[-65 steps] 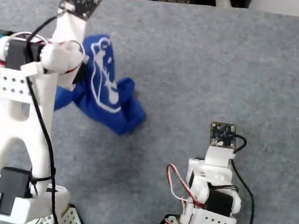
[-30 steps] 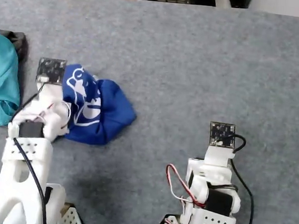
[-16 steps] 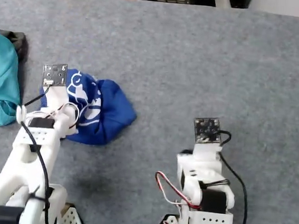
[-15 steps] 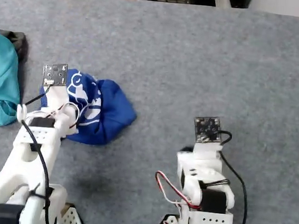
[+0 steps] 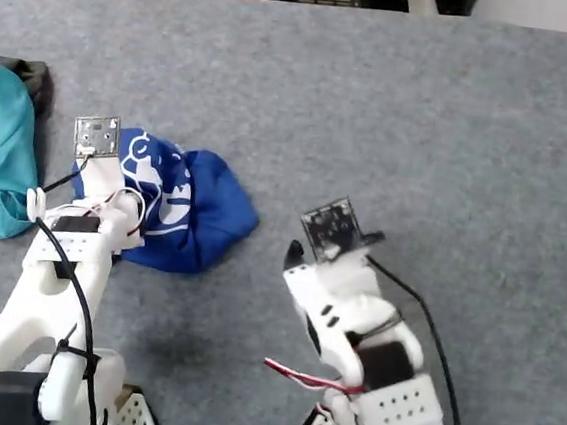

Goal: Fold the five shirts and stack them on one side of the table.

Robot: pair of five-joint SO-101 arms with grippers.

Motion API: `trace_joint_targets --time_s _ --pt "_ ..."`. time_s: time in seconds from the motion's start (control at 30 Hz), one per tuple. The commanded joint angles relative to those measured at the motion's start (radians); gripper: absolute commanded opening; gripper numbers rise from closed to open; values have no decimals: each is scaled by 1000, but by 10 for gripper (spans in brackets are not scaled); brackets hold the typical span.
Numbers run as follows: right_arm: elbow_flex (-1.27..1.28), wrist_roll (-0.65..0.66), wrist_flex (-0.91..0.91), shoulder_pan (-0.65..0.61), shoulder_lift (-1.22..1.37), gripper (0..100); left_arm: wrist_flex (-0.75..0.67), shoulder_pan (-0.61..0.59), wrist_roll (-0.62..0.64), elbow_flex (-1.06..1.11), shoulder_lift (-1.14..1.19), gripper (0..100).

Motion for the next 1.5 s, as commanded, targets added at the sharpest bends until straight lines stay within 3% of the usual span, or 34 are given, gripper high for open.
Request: trace_joint_targets --time_s 0.0,0.37,0.7,0.83,0.97,1.13,1.3,1.47 --pt "-213 -64 -15 -49 308 286 -9 -21 8 -39 0 29" --pt "-839 -190 -15 -193 1216 290 -6 -18 6 -30 -8 29" --pt "-1138 -186 -14 -196 1716 286 25 -81 -2 -41 -9 32" --pt "-1148 -164 -14 -195 1736 250 9 -82 -44 -41 -5 30" --pt "-1150 -121 -20 -195 1735 17 15 -96 -49 -41 -9 30" --pt "-1150 -143 35 -170 1707 11 17 -159 -48 -51 -11 30" --pt "-1148 -143 190 -46 1508 13 18 -216 -48 -71 -11 30" --pt "-1144 -127 351 137 1210 13 87 -96 -41 -163 -11 30"
